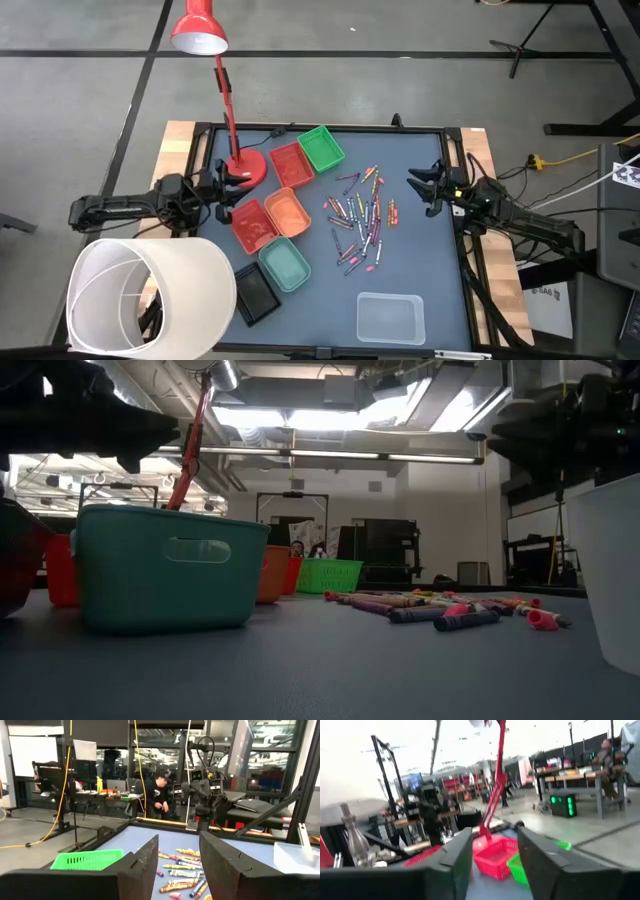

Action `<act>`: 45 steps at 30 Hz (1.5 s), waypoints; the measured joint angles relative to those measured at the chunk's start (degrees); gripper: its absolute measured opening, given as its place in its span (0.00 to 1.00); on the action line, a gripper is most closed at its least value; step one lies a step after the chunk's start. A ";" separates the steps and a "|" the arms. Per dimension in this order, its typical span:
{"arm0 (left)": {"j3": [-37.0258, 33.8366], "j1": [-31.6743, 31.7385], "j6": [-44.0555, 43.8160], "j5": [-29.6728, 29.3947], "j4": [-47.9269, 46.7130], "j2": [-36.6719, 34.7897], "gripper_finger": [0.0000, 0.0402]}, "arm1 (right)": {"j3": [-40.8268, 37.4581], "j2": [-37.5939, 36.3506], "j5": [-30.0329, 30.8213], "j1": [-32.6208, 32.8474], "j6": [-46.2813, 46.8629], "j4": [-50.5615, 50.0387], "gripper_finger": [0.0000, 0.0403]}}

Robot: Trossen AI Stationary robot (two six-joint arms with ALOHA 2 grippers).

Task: Sort crayons
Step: Put the yellow crayon into the green basket

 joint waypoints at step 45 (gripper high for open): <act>0.00 0.01 -0.20 0.00 18.15 21.48 0.32 | 45.76 83.73 -1.13 -17.68 -37.60 -30.44 0.43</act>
